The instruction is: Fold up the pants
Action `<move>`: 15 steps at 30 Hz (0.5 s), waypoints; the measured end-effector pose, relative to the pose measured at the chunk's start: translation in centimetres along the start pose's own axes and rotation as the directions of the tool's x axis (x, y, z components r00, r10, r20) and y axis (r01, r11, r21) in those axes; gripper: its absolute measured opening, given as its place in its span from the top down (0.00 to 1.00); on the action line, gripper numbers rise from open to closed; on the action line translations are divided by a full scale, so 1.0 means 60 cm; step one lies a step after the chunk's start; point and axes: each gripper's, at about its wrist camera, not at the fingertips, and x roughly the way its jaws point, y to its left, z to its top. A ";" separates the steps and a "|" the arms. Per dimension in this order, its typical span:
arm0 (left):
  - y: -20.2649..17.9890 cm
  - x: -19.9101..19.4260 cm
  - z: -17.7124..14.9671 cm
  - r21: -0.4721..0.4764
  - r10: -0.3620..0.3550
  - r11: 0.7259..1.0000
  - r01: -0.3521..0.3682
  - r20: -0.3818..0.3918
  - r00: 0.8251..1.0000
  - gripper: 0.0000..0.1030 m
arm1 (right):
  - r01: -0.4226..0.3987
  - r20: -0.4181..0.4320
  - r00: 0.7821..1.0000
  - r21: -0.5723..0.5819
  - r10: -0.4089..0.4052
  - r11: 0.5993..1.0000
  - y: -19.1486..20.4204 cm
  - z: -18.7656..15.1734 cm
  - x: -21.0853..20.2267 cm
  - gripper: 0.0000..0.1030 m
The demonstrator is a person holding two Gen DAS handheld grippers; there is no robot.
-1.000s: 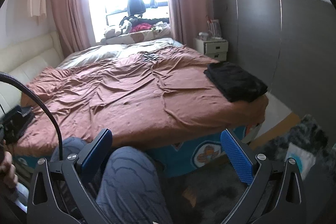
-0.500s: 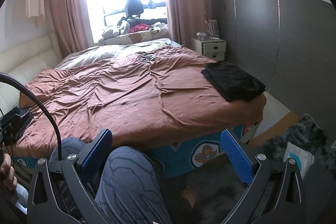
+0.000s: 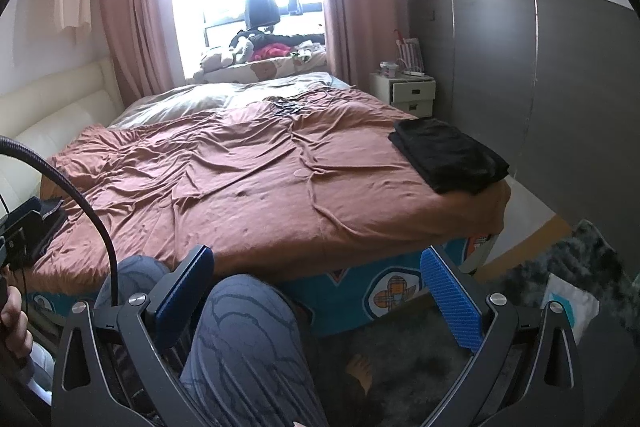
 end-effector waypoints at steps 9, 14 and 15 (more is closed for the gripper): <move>-0.003 -0.007 -0.002 0.003 -0.003 1.000 0.003 0.004 1.000 0.01 | 0.007 -0.002 1.000 -0.009 -0.007 1.000 0.001 0.000 -0.001 0.00; -0.002 -0.008 -0.002 0.002 -0.004 1.000 0.004 0.005 1.000 0.01 | 0.008 -0.003 1.000 -0.010 -0.008 1.000 0.002 0.001 -0.003 0.00; -0.002 -0.008 -0.002 0.002 -0.004 1.000 0.004 0.005 1.000 0.01 | 0.007 -0.003 1.000 -0.009 -0.007 1.000 0.002 0.001 -0.003 0.00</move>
